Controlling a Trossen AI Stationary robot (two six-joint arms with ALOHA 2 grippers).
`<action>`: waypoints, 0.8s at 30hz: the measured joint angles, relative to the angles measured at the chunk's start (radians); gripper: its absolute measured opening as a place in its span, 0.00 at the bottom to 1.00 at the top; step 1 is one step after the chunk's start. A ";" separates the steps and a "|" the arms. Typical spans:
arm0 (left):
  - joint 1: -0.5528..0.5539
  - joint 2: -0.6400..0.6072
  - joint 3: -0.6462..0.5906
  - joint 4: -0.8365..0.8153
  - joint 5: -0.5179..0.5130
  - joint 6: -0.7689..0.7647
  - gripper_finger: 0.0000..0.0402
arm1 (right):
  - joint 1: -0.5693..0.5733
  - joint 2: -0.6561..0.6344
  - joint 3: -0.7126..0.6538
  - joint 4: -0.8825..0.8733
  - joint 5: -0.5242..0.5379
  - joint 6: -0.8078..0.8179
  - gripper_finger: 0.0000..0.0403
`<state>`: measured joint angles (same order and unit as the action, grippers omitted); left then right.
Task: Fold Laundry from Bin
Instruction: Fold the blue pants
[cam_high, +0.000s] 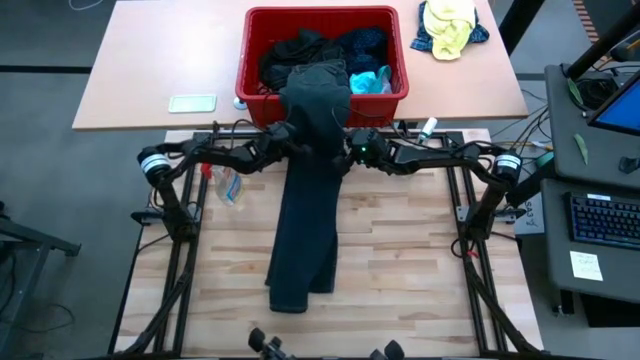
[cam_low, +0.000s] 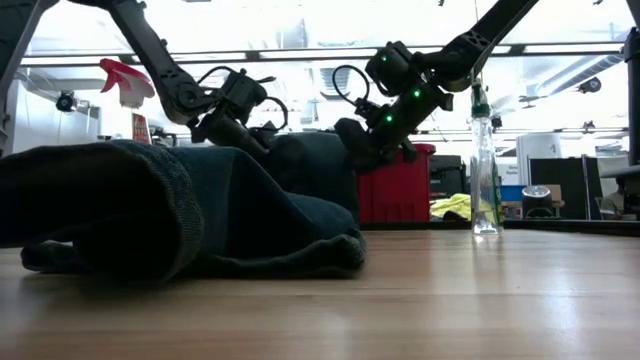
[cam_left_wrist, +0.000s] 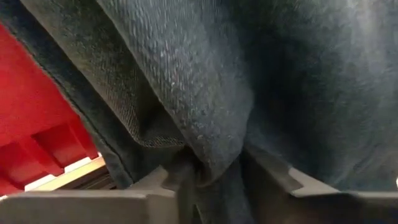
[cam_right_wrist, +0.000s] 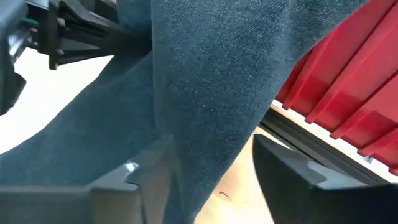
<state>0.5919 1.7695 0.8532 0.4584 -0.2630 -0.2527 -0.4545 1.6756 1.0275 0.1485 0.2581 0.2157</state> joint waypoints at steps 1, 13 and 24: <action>0.000 -0.006 0.000 -0.008 0.000 -0.005 0.31 | 0.000 0.000 0.000 -0.001 0.000 0.000 0.57; 0.017 -0.075 0.049 -0.123 -0.068 -0.090 0.75 | 0.000 0.000 0.000 -0.022 -0.007 0.030 0.77; 0.078 0.017 0.179 -0.262 -0.069 -0.045 0.81 | -0.002 0.000 0.000 -0.022 -0.008 0.047 0.76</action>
<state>0.6696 1.7869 1.0323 0.1967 -0.3317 -0.2977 -0.4568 1.6756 1.0271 0.1268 0.2504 0.2631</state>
